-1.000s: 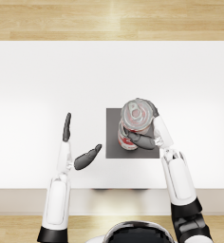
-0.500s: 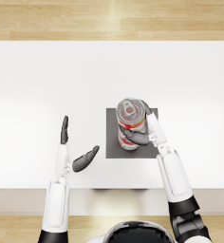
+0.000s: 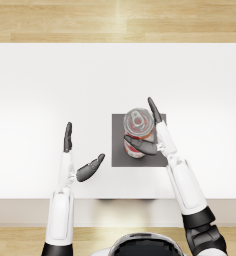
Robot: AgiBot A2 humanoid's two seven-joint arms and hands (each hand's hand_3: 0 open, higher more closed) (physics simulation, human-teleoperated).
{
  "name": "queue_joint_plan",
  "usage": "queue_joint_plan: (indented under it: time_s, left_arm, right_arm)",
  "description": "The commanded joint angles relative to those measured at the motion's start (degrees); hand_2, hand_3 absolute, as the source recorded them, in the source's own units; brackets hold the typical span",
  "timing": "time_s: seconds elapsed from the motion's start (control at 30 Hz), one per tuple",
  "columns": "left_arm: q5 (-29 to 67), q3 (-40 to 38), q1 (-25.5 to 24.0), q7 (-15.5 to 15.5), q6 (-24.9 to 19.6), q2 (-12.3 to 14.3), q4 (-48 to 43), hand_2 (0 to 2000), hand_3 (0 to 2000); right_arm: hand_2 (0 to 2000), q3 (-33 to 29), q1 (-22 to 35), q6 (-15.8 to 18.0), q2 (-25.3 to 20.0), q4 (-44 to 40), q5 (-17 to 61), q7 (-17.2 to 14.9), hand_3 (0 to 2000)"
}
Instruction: Pick up the red can on the left and place it in the middle, then pick up the red can on the right and place it on top of the can in the middle
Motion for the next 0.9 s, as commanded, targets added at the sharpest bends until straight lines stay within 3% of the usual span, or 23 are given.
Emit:
queue_joint_plan:
  time_s: [0.03,0.33,0.67,0.7,0.77,0.9]
  left_arm:
    - [0.0,0.0,0.9,0.0,0.0,0.2,-1.4,0,0]
    - [0.0,0.0,3.1,0.0,0.0,1.2,-4.0,0,0]
    - [0.0,-7.2,8.0,0.0,0.0,1.6,-4.6,0,0]
    - [0.0,-8.1,8.1,0.0,0.0,1.6,-4.1,0,0]
    - [0.0,-9.2,7.9,0.0,0.0,1.6,-3.7,0,0]
    - [0.0,-9.2,7.2,0.0,0.0,1.8,-3.7,0,0]
  right_arm:
    - [0,-3.4,1.5,0.6,-0.5,5.8,0.1,0.0,0]
    - [0,-9.1,2.1,-0.5,-1.9,16.0,0.1,0.0,0]
    - [0,-23.9,-2.2,-0.6,-1.7,20.5,0.0,0.0,0]
    - [0,-24.7,-2.7,-0.6,-1.8,20.7,0.0,5.7,0]
    - [0,-26.1,-3.5,-0.6,-1.9,20.3,0.0,12.7,0]
    - [0,-25.2,-4.5,-0.6,-1.9,19.8,0.0,18.1,0]
